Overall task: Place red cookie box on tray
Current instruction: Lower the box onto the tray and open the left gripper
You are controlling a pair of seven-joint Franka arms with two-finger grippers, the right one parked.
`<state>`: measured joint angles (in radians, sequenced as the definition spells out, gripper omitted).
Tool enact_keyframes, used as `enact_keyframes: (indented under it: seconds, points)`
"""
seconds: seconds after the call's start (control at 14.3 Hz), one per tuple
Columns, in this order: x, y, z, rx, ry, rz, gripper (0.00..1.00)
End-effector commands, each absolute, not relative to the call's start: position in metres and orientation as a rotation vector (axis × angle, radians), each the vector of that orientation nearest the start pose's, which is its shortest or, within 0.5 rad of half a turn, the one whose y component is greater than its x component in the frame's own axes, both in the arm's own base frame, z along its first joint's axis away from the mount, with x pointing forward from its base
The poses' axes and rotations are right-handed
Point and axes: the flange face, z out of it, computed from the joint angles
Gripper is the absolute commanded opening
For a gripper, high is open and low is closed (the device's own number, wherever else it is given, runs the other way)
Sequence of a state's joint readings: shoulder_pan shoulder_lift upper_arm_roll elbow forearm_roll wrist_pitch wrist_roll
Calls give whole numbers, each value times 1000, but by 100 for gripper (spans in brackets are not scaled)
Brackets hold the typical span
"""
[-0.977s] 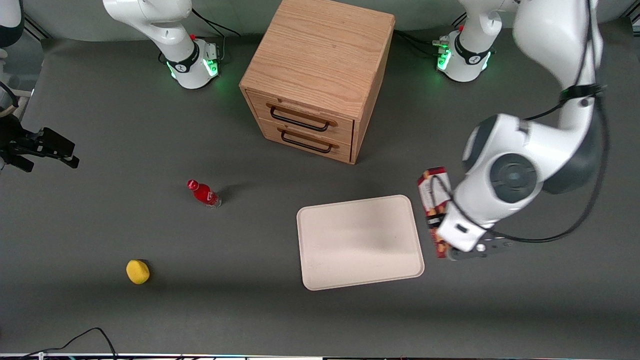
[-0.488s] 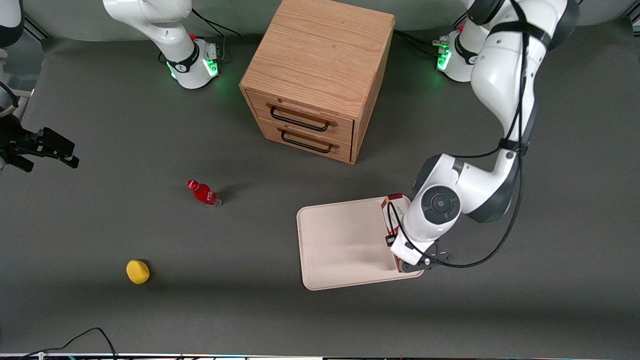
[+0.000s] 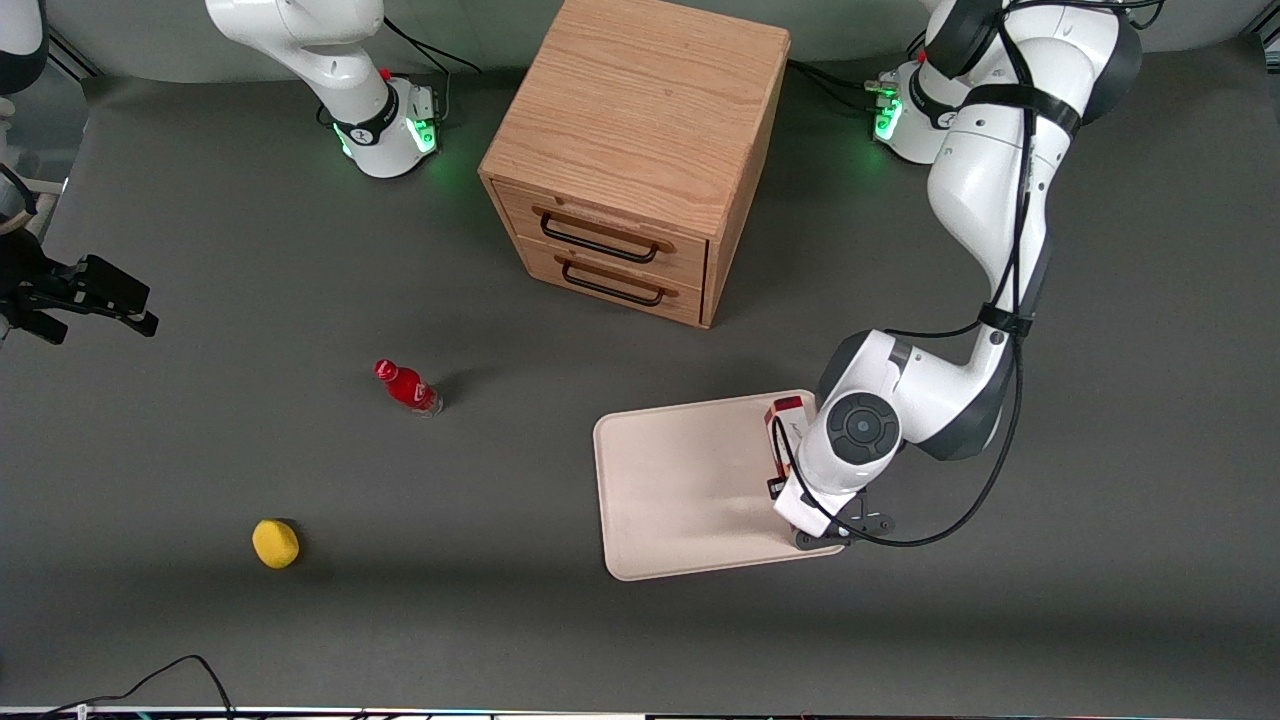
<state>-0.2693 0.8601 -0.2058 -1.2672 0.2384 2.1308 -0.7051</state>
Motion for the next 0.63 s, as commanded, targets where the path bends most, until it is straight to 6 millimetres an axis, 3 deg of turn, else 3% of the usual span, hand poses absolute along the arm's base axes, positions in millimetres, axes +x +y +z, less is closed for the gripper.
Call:
enact_keyframes:
  seconds: [0.0, 0.21, 0.35, 0.42, 0.56]
  points:
    - [697, -303, 257, -3071, -247, -150, 100]
    - [699, -278, 314, -3032, -267, -135, 100]
    - [702, -231, 381, -3036, -208, -108, 100]
    - [697, -209, 407, -3067, -162, -62, 100]
    - [687, -147, 450, -3087, -2, 45, 100]
